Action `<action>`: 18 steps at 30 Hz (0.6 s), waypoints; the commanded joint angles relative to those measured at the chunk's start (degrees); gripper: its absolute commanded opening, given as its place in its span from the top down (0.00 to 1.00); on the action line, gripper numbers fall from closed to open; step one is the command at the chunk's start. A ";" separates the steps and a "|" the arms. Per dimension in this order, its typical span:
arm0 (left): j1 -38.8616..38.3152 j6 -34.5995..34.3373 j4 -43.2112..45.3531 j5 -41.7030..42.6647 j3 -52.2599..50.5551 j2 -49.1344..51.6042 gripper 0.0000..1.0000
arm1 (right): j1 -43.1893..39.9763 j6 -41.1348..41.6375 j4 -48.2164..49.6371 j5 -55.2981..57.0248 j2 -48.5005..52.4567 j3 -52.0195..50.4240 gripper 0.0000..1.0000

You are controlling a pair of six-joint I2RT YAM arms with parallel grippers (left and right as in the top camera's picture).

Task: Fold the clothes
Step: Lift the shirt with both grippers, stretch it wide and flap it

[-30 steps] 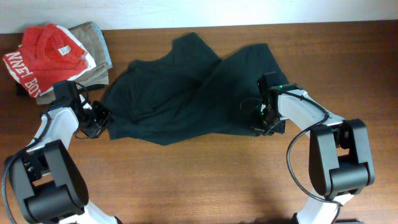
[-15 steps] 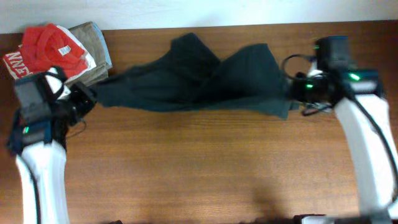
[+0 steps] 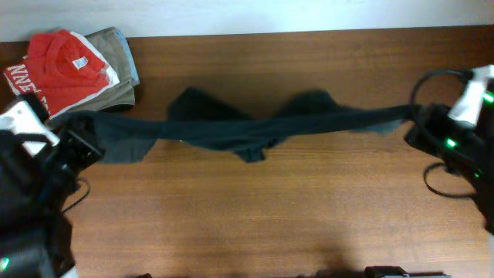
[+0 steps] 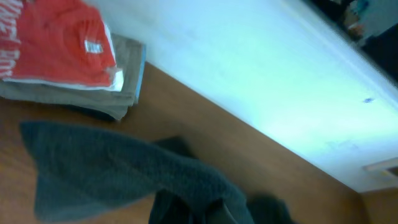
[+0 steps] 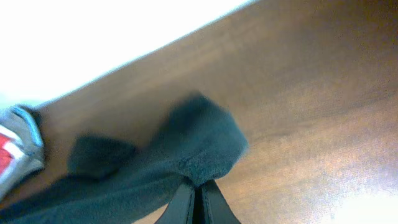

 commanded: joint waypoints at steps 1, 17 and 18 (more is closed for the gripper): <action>-0.11 0.98 -5.22 -0.66 10.12 -1.27 0.99 | -0.39 -1.57 -2.99 3.37 -0.55 8.55 0.96; -0.13 5.09 -4.98 2.99 18.05 18.86 0.99 | -0.37 -1.57 -3.02 8.81 12.85 20.09 0.96; -0.13 6.01 -5.33 3.93 18.05 21.18 0.99 | -0.37 -1.57 -3.32 8.83 14.67 20.09 0.96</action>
